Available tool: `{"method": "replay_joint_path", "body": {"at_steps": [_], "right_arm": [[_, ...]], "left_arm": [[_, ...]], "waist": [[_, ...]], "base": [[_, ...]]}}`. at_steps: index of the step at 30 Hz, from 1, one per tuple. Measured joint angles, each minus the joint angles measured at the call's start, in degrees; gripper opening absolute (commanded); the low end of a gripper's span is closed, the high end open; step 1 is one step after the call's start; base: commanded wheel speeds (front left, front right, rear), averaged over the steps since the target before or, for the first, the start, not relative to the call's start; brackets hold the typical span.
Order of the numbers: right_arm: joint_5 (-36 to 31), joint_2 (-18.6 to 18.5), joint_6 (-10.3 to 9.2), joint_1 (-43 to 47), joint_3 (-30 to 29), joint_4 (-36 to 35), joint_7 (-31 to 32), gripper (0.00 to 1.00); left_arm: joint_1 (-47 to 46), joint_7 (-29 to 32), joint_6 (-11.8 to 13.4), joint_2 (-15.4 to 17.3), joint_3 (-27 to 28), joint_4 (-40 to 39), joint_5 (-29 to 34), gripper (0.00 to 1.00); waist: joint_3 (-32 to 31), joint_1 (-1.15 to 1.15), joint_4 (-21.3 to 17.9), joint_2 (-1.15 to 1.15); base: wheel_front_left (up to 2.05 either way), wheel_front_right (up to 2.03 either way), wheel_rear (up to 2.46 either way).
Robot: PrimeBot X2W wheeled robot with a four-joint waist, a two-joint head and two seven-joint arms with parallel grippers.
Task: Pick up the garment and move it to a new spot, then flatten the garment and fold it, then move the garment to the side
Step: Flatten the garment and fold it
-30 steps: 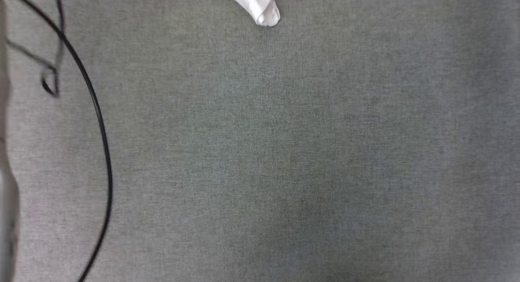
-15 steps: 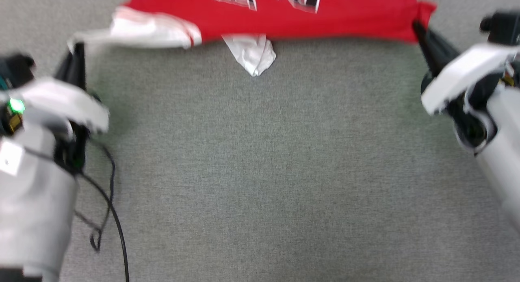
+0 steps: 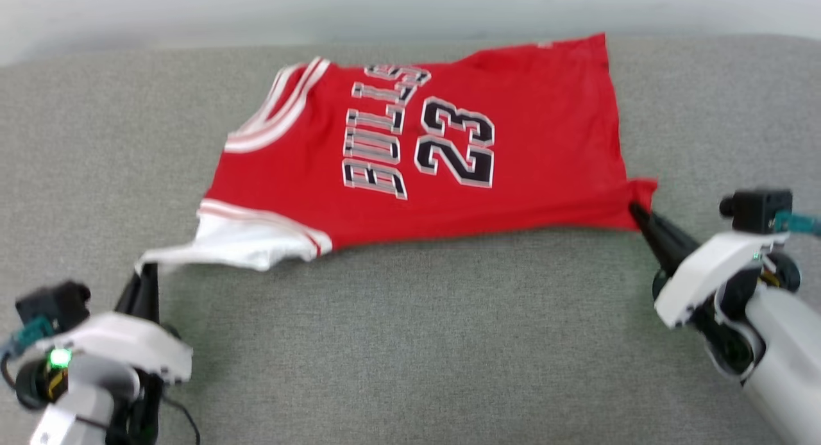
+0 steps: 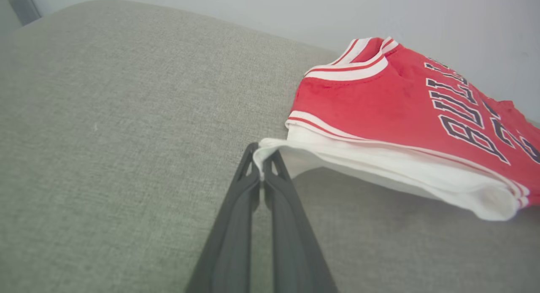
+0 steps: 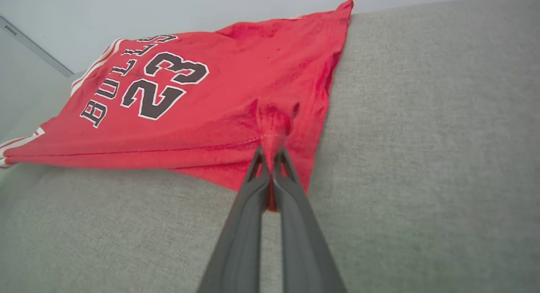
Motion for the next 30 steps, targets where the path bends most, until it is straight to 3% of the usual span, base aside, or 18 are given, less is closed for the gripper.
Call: {"method": "replay_joint_path", "body": {"at_steps": [10,22,30], "right_arm": [[-0.43,-1.22,0.01,11.65,-1.77,-3.82,-1.76,0.00],[-4.82,-1.98,0.03,26.09,-11.00,-10.09,-1.24,0.00],[-10.25,-0.34,0.08,28.53,-19.00,-14.91,1.96,0.00]], "left_arm": [[16.33,4.52,7.17,0.23,1.20,-12.39,-2.30,0.00],[26.01,7.78,11.35,0.09,1.70,-19.85,-4.23,0.00],[22.97,8.27,11.87,1.22,1.05,-24.27,-2.72,0.00]], "waist": [[-3.29,0.01,0.21,0.00],[-4.79,0.01,1.72,0.00],[-3.76,0.02,1.76,0.00]], "base": [[0.00,0.00,0.00],[0.00,0.00,0.00],[0.00,0.00,0.00]]}}
